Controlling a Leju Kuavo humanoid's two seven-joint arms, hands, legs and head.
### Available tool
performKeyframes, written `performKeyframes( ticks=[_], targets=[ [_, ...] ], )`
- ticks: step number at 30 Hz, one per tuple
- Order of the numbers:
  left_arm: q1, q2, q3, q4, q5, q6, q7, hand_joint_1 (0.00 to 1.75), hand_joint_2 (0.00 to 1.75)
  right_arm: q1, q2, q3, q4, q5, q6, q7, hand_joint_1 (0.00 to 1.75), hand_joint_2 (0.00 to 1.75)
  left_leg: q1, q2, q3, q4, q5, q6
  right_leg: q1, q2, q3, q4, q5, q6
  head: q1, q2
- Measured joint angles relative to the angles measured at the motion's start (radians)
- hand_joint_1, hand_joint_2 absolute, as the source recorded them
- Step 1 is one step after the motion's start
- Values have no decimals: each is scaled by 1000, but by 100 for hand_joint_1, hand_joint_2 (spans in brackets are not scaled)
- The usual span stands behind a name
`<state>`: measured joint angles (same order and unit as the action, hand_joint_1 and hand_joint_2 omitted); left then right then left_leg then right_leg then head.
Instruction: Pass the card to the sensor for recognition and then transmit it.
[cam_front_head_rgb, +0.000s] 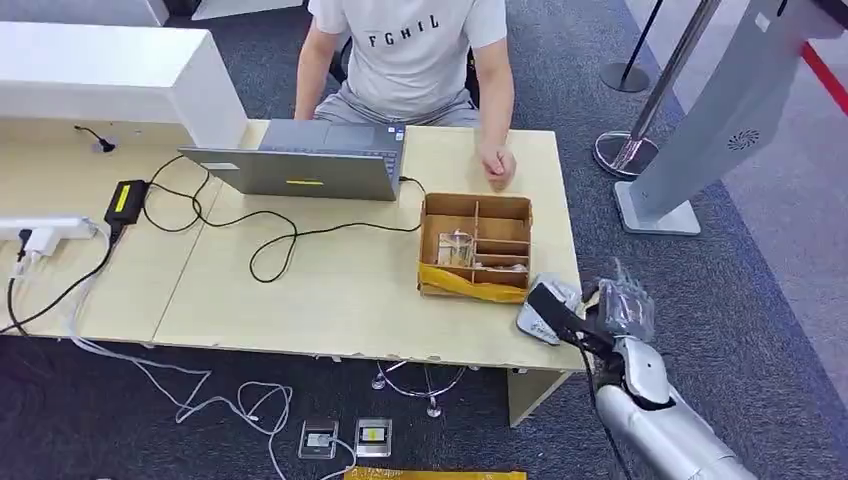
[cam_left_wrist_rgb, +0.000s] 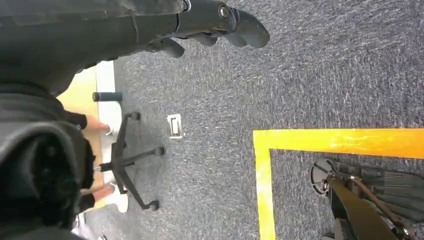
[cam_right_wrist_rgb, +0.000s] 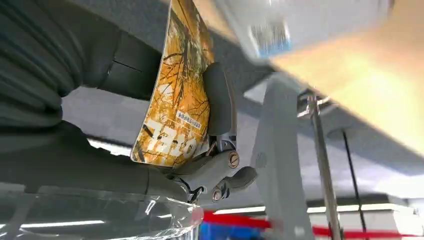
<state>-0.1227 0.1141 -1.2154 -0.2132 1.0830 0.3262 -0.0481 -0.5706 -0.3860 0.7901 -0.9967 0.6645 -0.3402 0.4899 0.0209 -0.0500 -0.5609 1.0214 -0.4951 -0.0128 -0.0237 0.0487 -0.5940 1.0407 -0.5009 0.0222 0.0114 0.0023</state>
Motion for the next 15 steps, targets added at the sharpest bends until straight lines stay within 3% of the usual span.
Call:
performKeyframes(
  ticks=[3, 9, 11, 12, 15],
  targets=[
    [1, 0, 0, 0, 0, -1, 0, 0, 0, -33, -33, -31, -56, 44, 67, 46, 175, 175, 0, 0, 0, 0, 0, 0, 0, 0, 0, 0, 0, 0, 0, 0],
    [1, 0, 0, 0, 0, -1, 0, 0, 0, -34, -37, -34, -59, 46, 71, 48, 175, 175, 0, 0, 0, 0, 0, 0, 0, 0, 0, 0, 0, 0, 0, 0],
    [2, 0, 0, 0, -4, -3, 0, 0, 0, -103, -102, -100, -213, 104, 187, 99, 175, 175, -1, 0, 0, 0, 0, 0, -1, 0, 0, 0, 0, 0, 0, 0],
    [1, 0, 0, 0, 0, -3, 0, 0, 0, -172, -117, -114, -305, 129, 248, 95, 175, 175, 0, 1, -1, 0, 0, 0, 0, 1, 0, 1, 0, 0, -1, 0],
    [0, -3, 0, 0, 4, -2, -6, 0, 0, -249, -79, -103, -331, 70, 224, 44, 175, 175, 1, 1, 0, 0, 0, 0, 1, 1, 0, 1, 0, 0, 0, 0]
  ],
)
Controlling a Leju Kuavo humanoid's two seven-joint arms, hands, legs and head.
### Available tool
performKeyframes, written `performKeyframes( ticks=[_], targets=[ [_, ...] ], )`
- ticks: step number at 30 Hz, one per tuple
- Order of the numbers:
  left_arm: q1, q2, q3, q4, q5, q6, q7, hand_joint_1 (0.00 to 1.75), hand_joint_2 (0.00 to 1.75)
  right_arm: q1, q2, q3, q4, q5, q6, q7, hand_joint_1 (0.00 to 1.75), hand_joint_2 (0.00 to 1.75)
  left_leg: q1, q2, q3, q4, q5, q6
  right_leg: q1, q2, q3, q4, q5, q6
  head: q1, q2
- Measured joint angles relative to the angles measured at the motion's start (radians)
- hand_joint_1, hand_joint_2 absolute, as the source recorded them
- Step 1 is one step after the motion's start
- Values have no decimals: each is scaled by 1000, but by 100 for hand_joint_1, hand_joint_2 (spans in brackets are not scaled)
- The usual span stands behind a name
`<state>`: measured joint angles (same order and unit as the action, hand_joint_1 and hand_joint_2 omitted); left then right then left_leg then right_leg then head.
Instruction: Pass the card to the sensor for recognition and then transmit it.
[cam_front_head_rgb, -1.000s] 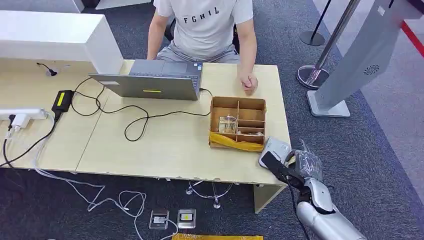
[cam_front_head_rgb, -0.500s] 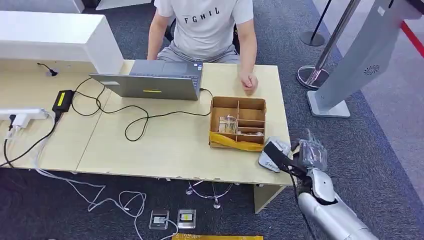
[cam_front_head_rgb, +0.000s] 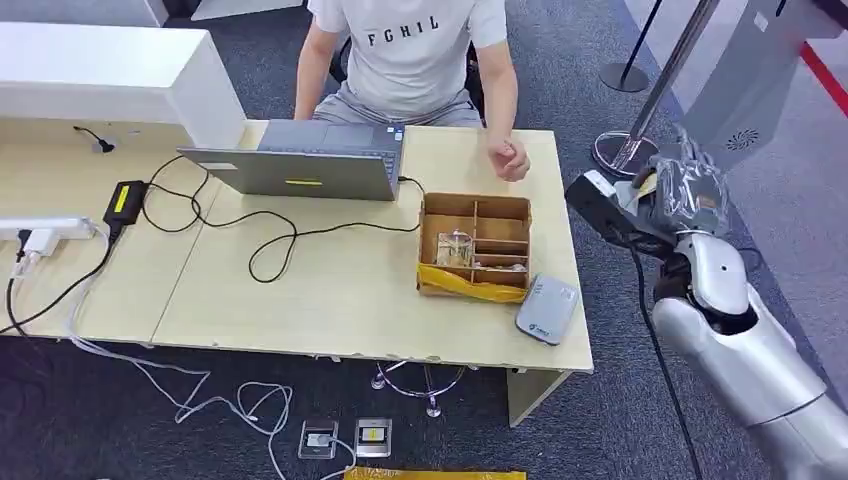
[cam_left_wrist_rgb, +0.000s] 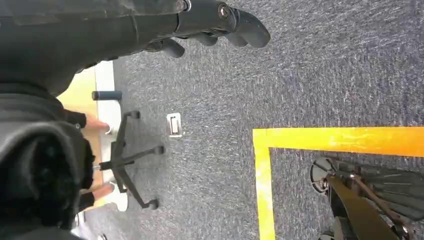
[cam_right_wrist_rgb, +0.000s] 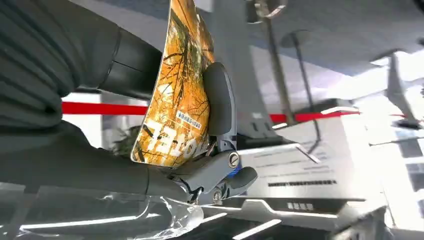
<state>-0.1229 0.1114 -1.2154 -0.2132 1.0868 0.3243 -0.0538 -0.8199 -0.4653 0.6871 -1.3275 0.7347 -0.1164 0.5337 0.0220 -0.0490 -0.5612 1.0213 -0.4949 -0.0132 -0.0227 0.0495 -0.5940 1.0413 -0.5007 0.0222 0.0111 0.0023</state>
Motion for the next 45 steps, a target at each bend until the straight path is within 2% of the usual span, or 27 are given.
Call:
performKeyframes(
  ticks=[4, 8, 12, 17, 29, 33, 34, 35, 36, 45],
  targets=[
    [-1, -4, 0, 0, 0, 1, 0, 0, 0, -35, 45, 27, 0, -23, -38, -3, 175, 175, 0, -3, -1, 0, 0, 0, 0, -2, 0, 0, 0, 0, 0, 0],
    [0, -6, 0, 0, 2, 2, 0, 0, 0, -47, 76, 49, 2, -72, -59, -51, 175, 175, 0, -3, -2, 0, 0, 0, 0, -2, 0, 0, 0, 0, 0, 0],
    [-4, -8, 0, 0, 3, 1, -1, 0, 0, -49, 149, 93, 43, -96, -118, -104, 175, 175, 0, -1, -1, 0, 0, 0, 0, -1, 0, 0, 0, 0, 0, 0],
    [-5, -10, 0, 0, -1, 3, 10, 0, 0, -50, 222, 137, 117, -107, -142, -118, 175, 175, 1, -3, -1, 0, 0, 0, 1, -1, 0, 0, 0, -1, 0, 0],
    [-3, -10, 0, 0, -17, 2, 3, 0, 0, -47, 234, 159, 186, -95, -149, -106, 175, 175, 0, -2, -1, 0, 0, 0, 1, -2, 0, 0, 0, -1, 0, 0],
    [-3, -11, 0, 0, -7, 3, 29, 0, 0, -47, 236, 159, 215, -74, -154, -115, 175, 175, 0, -2, -1, 0, 0, 0, 1, -2, 0, 0, 0, -1, 0, 0],
    [-3, -11, 0, 0, -5, 6, 39, 0, 0, -46, 237, 159, 221, -70, -155, -116, 164, 175, 1, -2, -1, 0, 0, 0, 1, -2, 0, 0, 0, -1, 0, 0],
    [-3, -11, 0, 0, -2, 10, 48, 0, 0, -45, 239, 159, 226, -66, -156, -117, 38, 175, 1, -2, -1, 0, 0, 0, 1, -2, 0, 0, 0, -1, 0, 0],
    [-3, -11, 0, 0, 1, 12, 55, 0, 0, -45, 243, 159, 231, -64, -156, -119, 0, 175, 1, -2, -1, 0, 0, 0, 1, -2, 0, 0, 0, -1, 0, 0],
    [-3, -11, 0, 0, -5, 13, 54, 0, 0, -40, 270, 168, 271, -13, -177, -133, 0, 175, 0, -2, -1, 0, 0, 0, 1, -2, 0, 0, 0, -1, 0, 0]
  ],
)
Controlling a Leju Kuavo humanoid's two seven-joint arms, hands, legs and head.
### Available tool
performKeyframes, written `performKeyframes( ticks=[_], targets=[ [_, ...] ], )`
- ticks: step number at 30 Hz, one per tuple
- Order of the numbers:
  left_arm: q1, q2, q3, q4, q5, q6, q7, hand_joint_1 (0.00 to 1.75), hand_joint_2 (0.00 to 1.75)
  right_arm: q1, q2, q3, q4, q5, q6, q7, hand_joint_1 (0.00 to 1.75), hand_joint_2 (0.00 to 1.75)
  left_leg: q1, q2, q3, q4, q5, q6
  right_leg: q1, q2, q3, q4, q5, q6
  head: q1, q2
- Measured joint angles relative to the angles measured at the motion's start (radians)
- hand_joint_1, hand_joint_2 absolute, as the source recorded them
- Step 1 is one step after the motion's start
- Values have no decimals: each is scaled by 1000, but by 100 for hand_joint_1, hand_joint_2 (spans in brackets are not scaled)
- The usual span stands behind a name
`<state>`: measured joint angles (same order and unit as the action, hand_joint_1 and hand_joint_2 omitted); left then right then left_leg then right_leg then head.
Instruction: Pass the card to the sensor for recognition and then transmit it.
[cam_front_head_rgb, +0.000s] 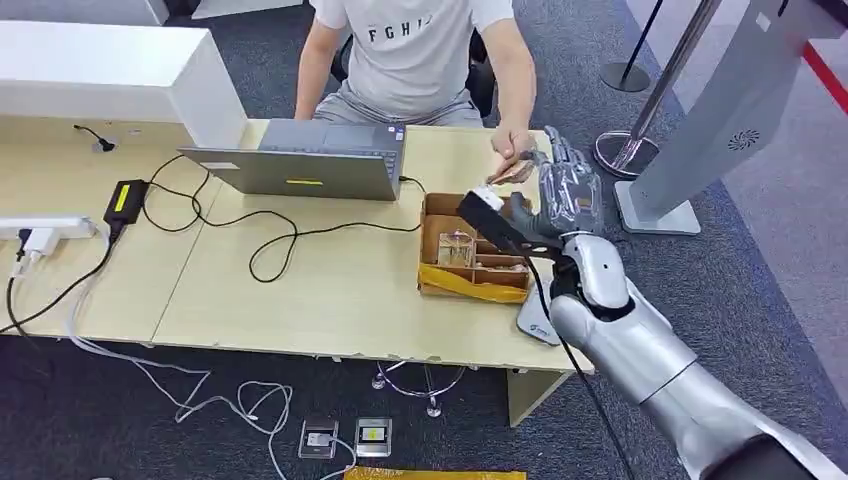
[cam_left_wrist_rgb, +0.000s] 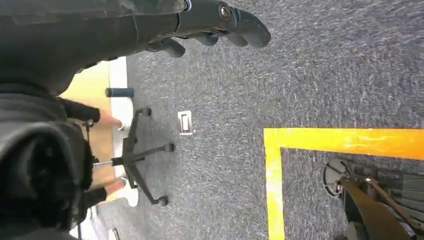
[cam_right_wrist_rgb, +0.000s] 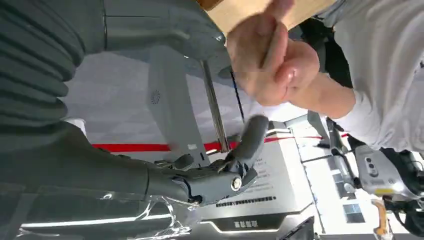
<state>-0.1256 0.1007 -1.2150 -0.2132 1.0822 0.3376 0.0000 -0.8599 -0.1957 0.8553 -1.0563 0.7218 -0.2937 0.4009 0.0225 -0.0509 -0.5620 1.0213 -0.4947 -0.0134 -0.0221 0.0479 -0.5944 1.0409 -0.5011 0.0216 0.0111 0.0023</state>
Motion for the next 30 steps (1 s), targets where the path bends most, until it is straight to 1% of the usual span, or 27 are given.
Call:
performKeyframes(
  ticks=[5, 8, 10, 11, 14, 15, 19, 23, 26, 30],
  targets=[
    [0, 0, 0, 0, -5, -2, -10, 0, 0, 0, 5, 6, 9, 7, 22, 2, 0, 175, 0, 0, 0, 0, 0, 0, 0, 0, 0, 0, 0, 0, 0, 0],
    [0, 0, 0, 0, -12, -3, -13, 0, 0, 0, 4, 9, 9, 14, 45, 19, 0, 175, 0, 0, 1, 0, 0, 0, 0, 0, 0, 0, 0, 0, 0, 0],
    [1, 0, 0, 0, -13, -5, -16, 0, 0, 0, 2, 10, 5, 20, 75, 30, 0, 175, 0, 1, 1, 0, 0, 0, 0, 1, 0, 0, 0, 0, 0, 0],
    [1, 0, 0, 0, -13, -9, -17, 0, 0, 1, -6, 13, -5, 21, 103, 40, 0, 175, 0, 1, 1, 0, 0, 0, 0, 1, 0, 0, 0, 0, 0, 0],
    [4, 0, 0, 0, -13, -12, -15, 0, 0, 8, -40, 15, -59, 61, 207, 84, 0, 175, 0, 1, 1, 0, 0, 0, 0, 1, 0, 0, 0, 0, 0, 0],
    [4, 0, 0, 0, -13, -12, -12, 0, 0, 10, -54, 16, -82, 73, 231, 96, 0, 175, 0, 1, 1, 0, 0, 0, 0, 1, 0, 0, 0, 0, 0, 0],
    [5, 1, 0, 0, -13, -12, -11, 0, 0, 18, -100, 18, -160, 80, 283, 123, 0, 175, 0, 2, 1, 0, 0, 0, 0, 2, -1, 0, 0, 0, 0, 0],
    [6, 2, 0, 0, -14, -12, -11, 0, 0, 41, -155, 18, -250, 49, 353, 165, 0, 175, 0, 2, 1, 0, 0, 0, 0, 2, 0, 0, 0, 0, 0, 0],
    [6, 2, 0, 0, -15, -12, -11, 0, 0, 61, -199, 19, -310, 17, 375, 181, 0, 175, 0, 2, 1, 0, 0, 0, 0, 2, 0, 0, 0, 0, 0, 0],
    [6, 2, 0, 0, -14, -11, -30, 0, 0, 95, -230, 21, -355, -20, 373, 180, 0, 175, 0, 2, 1, 0, -1, 0, 0, 3, 0, 0, 0, 0, 0, 0]
  ],
)
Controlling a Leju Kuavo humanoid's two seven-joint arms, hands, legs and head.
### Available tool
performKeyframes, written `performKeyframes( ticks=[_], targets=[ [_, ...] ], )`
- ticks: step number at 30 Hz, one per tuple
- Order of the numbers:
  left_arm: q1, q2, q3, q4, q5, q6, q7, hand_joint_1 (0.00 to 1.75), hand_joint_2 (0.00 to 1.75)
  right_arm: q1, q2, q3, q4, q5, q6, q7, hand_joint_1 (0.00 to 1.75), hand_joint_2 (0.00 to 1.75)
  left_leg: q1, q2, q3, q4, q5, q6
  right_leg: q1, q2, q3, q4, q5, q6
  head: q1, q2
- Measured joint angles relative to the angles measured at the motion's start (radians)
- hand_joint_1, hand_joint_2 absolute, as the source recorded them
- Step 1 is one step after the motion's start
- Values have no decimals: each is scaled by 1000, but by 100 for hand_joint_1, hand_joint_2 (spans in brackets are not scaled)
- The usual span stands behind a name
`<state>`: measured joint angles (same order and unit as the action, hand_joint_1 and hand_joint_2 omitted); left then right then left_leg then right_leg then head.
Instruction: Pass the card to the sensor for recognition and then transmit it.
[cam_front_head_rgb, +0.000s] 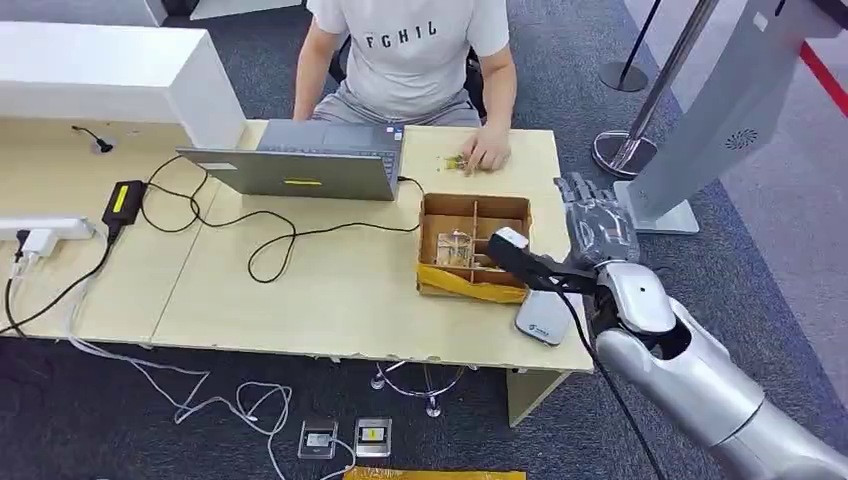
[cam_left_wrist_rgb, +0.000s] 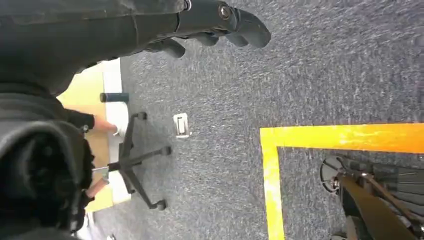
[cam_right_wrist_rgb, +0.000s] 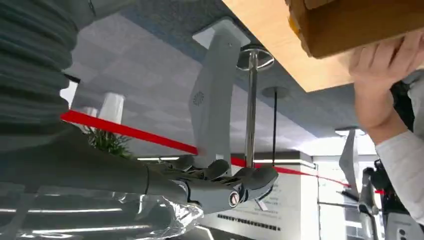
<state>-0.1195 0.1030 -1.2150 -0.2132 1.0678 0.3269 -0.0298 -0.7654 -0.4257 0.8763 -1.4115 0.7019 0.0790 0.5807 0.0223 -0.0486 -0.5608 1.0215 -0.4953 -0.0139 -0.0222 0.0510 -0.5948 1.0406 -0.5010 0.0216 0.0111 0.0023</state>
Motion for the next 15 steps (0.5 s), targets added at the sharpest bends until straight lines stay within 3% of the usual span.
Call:
performKeyframes(
  ticks=[15],
  targets=[
    [-1, 0, 0, 0, -11, 26, -15, 0, 0, 51, -21, 64, 7, -29, -47, -26, 0, 175, 0, 0, 0, 0, 0, 0, 0, 0, 0, 0, 0, 0, 0, 0]
  ],
)
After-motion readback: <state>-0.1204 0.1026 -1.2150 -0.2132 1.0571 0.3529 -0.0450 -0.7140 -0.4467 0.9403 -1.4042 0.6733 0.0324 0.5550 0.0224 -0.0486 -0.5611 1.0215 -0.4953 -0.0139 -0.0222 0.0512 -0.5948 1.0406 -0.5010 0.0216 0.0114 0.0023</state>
